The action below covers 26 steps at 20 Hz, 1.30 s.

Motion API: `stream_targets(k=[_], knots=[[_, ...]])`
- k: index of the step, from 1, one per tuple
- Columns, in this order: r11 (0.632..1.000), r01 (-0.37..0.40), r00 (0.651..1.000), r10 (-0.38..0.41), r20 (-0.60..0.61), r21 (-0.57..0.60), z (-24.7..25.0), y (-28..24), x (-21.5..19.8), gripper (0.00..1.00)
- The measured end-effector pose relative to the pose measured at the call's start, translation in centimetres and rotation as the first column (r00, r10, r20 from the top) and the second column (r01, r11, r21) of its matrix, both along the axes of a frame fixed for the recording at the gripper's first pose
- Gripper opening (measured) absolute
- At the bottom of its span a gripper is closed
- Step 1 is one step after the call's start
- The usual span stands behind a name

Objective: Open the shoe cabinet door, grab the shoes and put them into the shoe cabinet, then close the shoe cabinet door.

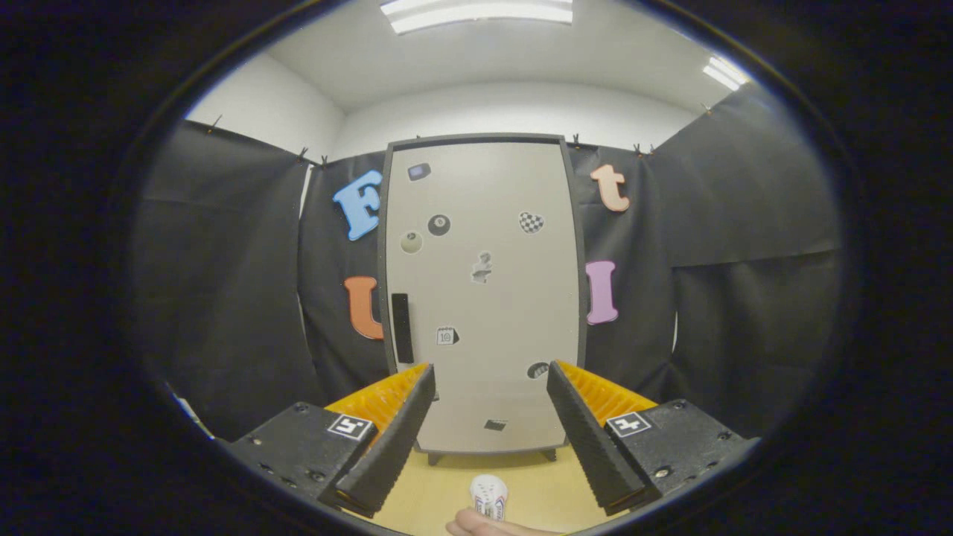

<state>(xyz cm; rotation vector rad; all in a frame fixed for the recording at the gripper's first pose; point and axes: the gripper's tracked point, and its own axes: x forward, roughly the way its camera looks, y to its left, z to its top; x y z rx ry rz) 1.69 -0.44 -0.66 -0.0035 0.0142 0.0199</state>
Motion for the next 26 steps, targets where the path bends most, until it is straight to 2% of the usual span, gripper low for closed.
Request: stream_targets(k=[5,10,15,19,22,25,26], knots=[[0.999,-0.028,0.999,0.028,-0.030,-0.018,-1.0,0.7,2.3,0.99],[0.999,-0.046,0.999,0.046,-0.021,-0.024,-0.8,2.4,7.8,0.99],[0.994,-0.111,0.994,0.111,0.014,-0.026,0.5,7.3,13.2,0.99],[0.983,-0.181,0.983,0.181,-0.021,-0.024,-0.4,12.7,15.9,0.99],[0.984,-0.168,0.985,0.165,-0.042,-0.068,-1.6,15.1,18.4,0.99],[0.991,-0.123,0.991,0.119,-0.068,-0.054,-2.7,16.1,21.1,0.99],[0.994,-0.099,0.993,0.096,-0.067,-0.048,-2.7,16.0,22.1,0.94]])
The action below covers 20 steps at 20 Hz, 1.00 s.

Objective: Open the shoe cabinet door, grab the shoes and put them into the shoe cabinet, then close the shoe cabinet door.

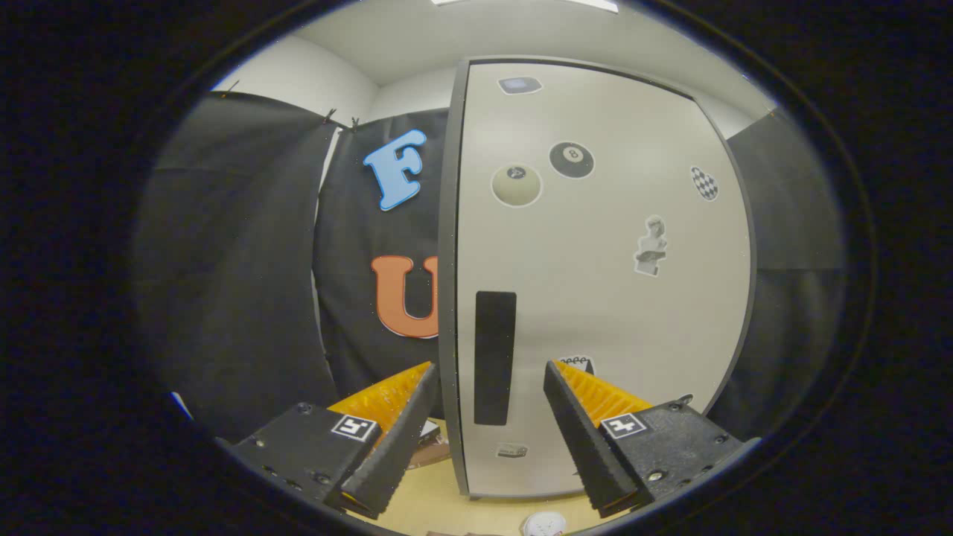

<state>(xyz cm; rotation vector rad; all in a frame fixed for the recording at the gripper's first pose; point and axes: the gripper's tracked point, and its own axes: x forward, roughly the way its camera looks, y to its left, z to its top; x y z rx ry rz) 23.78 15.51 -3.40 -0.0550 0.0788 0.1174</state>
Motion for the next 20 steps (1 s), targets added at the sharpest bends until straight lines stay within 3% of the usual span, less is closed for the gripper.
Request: stream_targets(k=[3,5,6,7,9,11,13,20], knots=[[0.999,0.038,0.999,-0.037,-0.012,0.040,-0.2,-0.4,2.1,0.83],[0.994,0.016,0.999,-0.013,-0.030,0.107,-0.3,0.2,3.0,0.68],[0.988,0.005,0.999,0.002,-0.039,0.156,-0.3,0.7,3.0,0.56],[0.984,0.019,0.999,-0.012,-0.036,0.176,-0.2,0.8,3.3,0.52],[0.992,0.050,0.998,-0.045,-0.044,0.119,-0.4,0.5,3.9,0.43],[0.997,0.067,0.995,-0.064,-0.071,0.037,-1.6,0.4,4.7,0.41],[0.996,0.079,0.995,-0.077,-0.063,0.029,-1.4,0.3,4.5,0.41],[1.000,-0.005,0.995,0.007,-0.097,0.021,-1.6,0.1,3.3,0.27]])
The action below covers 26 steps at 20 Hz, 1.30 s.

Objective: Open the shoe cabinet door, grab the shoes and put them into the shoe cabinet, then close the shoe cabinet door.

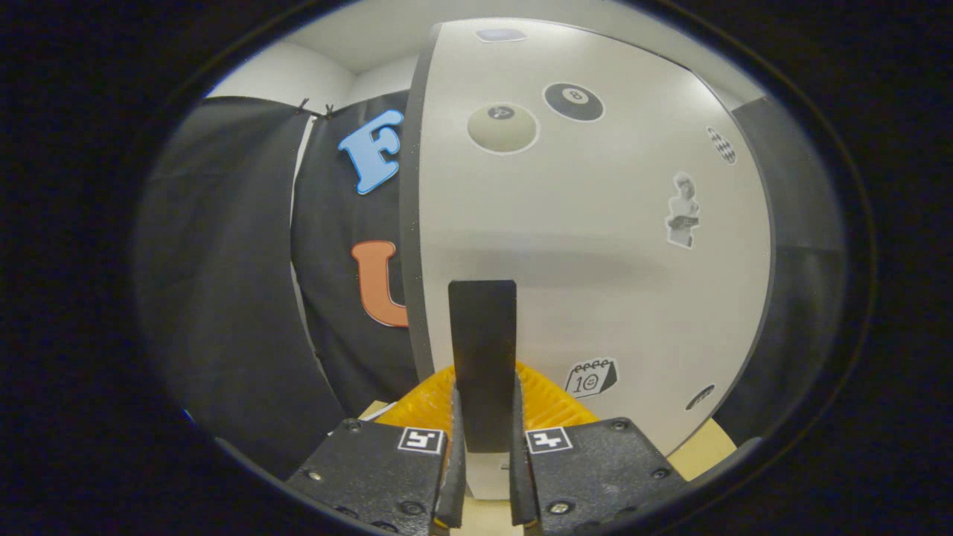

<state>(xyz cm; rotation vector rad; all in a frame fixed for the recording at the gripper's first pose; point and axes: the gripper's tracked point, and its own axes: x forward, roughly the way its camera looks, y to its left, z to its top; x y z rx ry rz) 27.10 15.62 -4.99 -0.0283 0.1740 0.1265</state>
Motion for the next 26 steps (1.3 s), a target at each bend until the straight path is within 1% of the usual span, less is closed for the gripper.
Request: stream_targets(k=[3,7,11,13,17,21,22,26], knots=[[0.998,-0.057,0.998,0.057,-0.022,0.012,0.4,0.3,-2.4,0.27],[0.991,-0.132,0.990,0.132,-0.050,0.009,0.5,-0.2,-4.3,0.27],[0.978,-0.208,0.977,0.208,-0.041,0.006,0.9,-0.9,-6.8,0.25],[0.976,-0.219,0.975,0.219,-0.026,0.011,1.0,-1.6,-7.5,0.24],[0.973,-0.229,0.973,0.229,-0.004,-0.027,1.2,-2.7,-9.4,0.23],[0.949,-0.316,0.949,0.316,-0.011,0.002,1.2,-4.0,-11.0,0.21],[0.945,-0.328,0.945,0.328,-0.016,0.012,1.3,-4.4,-11.5,0.21],[0.946,-0.323,0.946,0.323,-0.020,-0.002,1.4,-6.2,-13.0,0.21]])
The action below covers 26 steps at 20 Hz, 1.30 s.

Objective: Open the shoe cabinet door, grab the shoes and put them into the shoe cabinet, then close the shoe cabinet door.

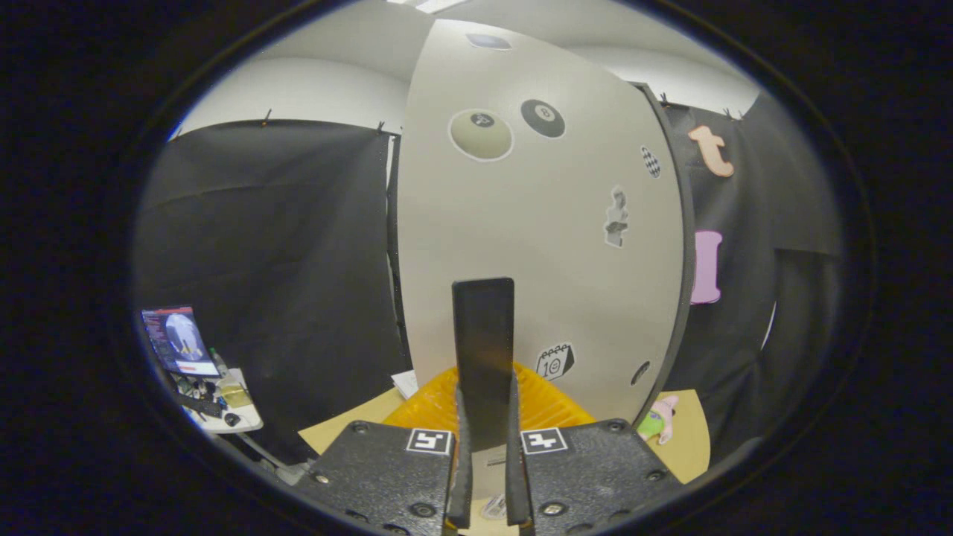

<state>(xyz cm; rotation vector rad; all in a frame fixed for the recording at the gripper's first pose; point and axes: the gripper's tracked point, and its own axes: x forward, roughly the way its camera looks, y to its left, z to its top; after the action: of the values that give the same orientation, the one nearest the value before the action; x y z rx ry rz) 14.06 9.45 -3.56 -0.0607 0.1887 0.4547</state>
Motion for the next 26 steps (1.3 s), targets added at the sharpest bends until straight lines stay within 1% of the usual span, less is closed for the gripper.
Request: stream_targets(k=[3,7,9,13,15,18,20,23,24,26], knots=[[1.000,0.025,1.000,-0.025,-0.002,0.012,0.2,-1.4,-0.7,0.21],[0.996,0.084,0.996,-0.084,0.016,0.012,0.3,-4.0,-1.9,0.19],[0.993,0.111,0.994,-0.112,0.017,0.034,0.5,-4.8,-2.6,0.18],[0.986,0.158,0.987,-0.160,0.034,0.053,0.7,-7.1,-2.6,0.15],[0.979,0.198,0.979,-0.200,0.048,0.045,0.8,-8.5,-2.4,0.14],[0.963,0.268,0.961,-0.269,0.064,0.028,1.0,-10.8,-2.1,0.07],[0.950,0.311,0.948,-0.311,0.066,0.014,1.1,-12.4,-2.0,0.05],[0.926,0.379,0.922,-0.378,0.080,0.010,1.6,-14.9,-2.0,0.04],[0.921,0.390,0.916,-0.389,0.094,0.009,2.0,-15.7,-1.9,0.04],[0.940,0.333,0.940,-0.337,0.059,0.070,1.8,-14.9,-2.3,0.04]])
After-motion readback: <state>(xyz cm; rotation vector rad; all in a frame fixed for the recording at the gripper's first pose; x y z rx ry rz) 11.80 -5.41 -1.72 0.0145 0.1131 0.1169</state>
